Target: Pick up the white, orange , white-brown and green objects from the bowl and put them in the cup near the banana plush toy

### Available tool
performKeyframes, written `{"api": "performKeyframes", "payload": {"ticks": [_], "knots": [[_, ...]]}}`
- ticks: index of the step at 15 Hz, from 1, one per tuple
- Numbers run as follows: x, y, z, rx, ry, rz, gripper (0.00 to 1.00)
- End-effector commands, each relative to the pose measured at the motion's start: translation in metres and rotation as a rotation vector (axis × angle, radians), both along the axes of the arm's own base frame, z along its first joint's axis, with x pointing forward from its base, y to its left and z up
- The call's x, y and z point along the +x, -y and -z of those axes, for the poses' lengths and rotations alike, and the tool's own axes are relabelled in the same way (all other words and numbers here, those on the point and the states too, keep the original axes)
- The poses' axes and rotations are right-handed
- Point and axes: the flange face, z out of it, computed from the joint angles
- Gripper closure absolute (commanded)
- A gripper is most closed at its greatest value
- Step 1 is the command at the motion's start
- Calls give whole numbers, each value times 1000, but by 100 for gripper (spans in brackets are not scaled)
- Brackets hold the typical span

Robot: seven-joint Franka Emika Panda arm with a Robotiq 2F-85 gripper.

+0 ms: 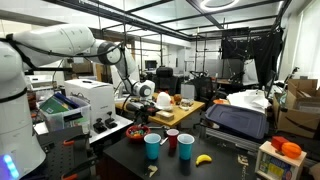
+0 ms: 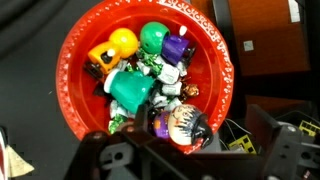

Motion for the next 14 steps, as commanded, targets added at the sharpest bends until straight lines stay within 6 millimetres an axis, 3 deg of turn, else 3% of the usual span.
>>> {"api": "performKeyframes", "payload": {"ticks": [1,2,3,4,11,14], "knots": [[6,-3,1,-10,-15,14,0],[7,-4,2,-8,-12,13,0],[8,-4,3,-8,-9,13,25],[9,-4,3,-6,-6,8,26],[13,-3,3,-6,-4,14,80],[14,0,1,-20,-8,22,82]]}}
